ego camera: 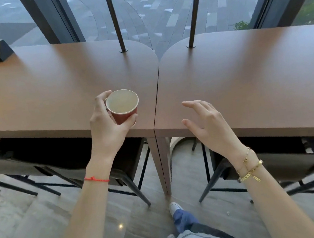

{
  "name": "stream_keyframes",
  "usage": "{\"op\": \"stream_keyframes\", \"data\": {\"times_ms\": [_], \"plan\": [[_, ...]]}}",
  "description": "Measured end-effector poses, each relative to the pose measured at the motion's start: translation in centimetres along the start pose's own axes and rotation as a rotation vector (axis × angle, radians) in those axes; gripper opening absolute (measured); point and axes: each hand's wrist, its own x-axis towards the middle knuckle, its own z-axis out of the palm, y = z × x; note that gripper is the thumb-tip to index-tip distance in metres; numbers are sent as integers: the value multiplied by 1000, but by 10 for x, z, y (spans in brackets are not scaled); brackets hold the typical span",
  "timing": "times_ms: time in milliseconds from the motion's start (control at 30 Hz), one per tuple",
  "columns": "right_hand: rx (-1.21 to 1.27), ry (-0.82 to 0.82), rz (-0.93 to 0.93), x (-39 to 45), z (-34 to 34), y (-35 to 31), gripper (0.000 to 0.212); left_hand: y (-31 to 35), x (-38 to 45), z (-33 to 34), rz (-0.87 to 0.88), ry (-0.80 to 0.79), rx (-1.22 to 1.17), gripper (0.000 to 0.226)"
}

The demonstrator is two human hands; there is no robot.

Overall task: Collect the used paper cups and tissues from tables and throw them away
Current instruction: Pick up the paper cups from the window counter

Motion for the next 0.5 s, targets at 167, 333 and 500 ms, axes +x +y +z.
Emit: {"op": "stream_keyframes", "data": {"times_ms": [167,333,500], "plan": [[-49,64,93,-63,-31,12,45,33,-50,16,5,-98,-131,86],[-99,136,184,-113,-67,34,46,65,-85,47,51,-207,-201,78],[-140,225,271,-149,-105,71,45,105,-107,90,130,-314,-238,76]]}}
